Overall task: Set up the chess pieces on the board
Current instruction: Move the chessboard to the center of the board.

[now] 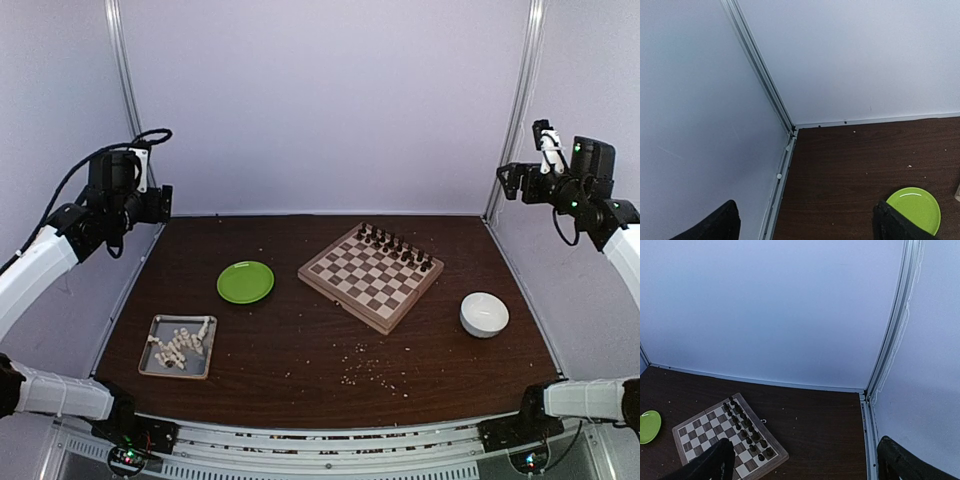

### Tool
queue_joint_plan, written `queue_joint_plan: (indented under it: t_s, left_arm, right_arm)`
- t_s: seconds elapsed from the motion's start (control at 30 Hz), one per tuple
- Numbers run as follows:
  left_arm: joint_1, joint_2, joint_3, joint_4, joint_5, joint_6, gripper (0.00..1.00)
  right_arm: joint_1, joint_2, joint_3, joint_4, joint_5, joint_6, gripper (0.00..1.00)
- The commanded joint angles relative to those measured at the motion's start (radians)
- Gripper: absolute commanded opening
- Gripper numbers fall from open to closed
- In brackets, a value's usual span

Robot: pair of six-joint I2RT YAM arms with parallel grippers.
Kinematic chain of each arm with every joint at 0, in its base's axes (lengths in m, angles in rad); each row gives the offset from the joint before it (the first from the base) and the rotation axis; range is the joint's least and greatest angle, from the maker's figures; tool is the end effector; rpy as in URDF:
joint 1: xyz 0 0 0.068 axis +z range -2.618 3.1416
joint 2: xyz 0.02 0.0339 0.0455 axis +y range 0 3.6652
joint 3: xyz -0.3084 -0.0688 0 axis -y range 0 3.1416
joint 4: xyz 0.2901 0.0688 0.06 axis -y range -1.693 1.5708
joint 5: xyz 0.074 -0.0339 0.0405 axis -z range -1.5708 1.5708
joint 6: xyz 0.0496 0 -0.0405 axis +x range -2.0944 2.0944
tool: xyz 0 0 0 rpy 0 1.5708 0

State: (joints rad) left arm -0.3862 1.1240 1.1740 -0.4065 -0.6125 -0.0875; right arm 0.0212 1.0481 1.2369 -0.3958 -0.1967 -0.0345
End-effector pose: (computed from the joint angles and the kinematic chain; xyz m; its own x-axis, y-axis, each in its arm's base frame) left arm 0.2709 -0.0794 0.4261 -0.3054 0.0470 -0.9511 -0.2184 0.9687 0.1180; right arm 0.2595 0.0152 0.4689 -0.1980 -0.0380 -0.9795 -0.2190 0.9757 0.0064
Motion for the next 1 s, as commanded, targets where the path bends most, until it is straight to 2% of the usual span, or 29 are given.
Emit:
queue_joint_plan:
  t_s: [0.0, 0.17, 0.43, 0.57, 0.73, 0.93, 0.97]
  left_arm:
    - [0.059, 0.005, -0.067, 0.085, 0.144, -0.023, 0.91]
    - [0.081, 0.087, -0.057, 0.064, 0.286, -0.066, 0.80]
    - [-0.026, 0.380, 0.120, 0.061, 0.499, -0.207, 0.72]
    - [-0.117, 0.587, 0.279, 0.057, 0.550, -0.266, 0.79]
    - [-0.199, 0.838, 0.520, 0.013, 0.623, -0.340, 0.83]
    - [-0.237, 1.070, 0.691, 0.058, 0.709, -0.435, 0.85]
    - [-0.240, 1.107, 0.723, 0.055, 0.726, -0.445, 0.88]
  right_arm:
    - [0.001, 0.021, -0.057, 0.007, -0.012, -0.033, 0.99]
    - [0.018, 0.058, -0.105, -0.045, -0.066, -0.119, 0.96]
    - [0.157, 0.150, -0.169, -0.120, -0.059, -0.262, 0.82]
    - [0.279, 0.191, -0.213, -0.154, -0.061, -0.338, 0.74]
    - [0.403, 0.236, -0.284, -0.167, -0.060, -0.395, 0.69]
    - [0.470, 0.348, -0.335, -0.138, -0.076, -0.405, 0.66]
    - [0.475, 0.371, -0.332, -0.137, -0.073, -0.401, 0.66]
